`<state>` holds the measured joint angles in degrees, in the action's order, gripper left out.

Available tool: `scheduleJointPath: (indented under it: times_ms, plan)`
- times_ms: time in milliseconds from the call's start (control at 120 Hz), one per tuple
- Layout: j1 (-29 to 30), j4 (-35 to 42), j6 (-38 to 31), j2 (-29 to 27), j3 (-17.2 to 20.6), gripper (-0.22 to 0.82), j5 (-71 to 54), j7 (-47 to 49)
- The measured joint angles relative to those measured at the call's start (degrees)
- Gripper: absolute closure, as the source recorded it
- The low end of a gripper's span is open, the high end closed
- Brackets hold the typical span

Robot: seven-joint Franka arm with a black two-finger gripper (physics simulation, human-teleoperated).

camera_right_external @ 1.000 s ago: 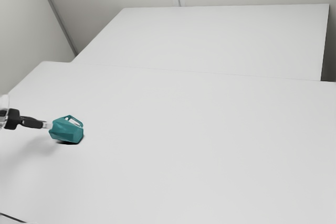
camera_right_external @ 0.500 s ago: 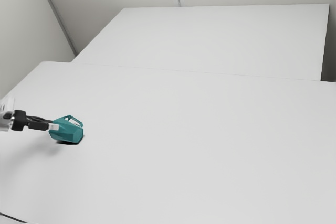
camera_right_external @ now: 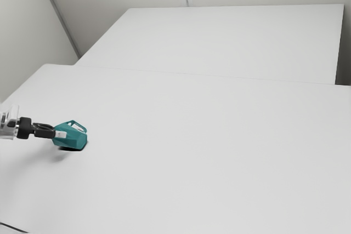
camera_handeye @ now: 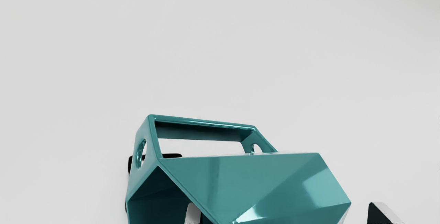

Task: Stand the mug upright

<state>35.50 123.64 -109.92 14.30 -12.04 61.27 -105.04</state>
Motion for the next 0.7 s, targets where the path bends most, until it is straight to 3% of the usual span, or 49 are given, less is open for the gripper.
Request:
scheduleJointPath:
  times_ms: [700]
  plan:
    - [-1.1,0.8,2.2,-3.4,0.0,0.63,0.2,-1.2]
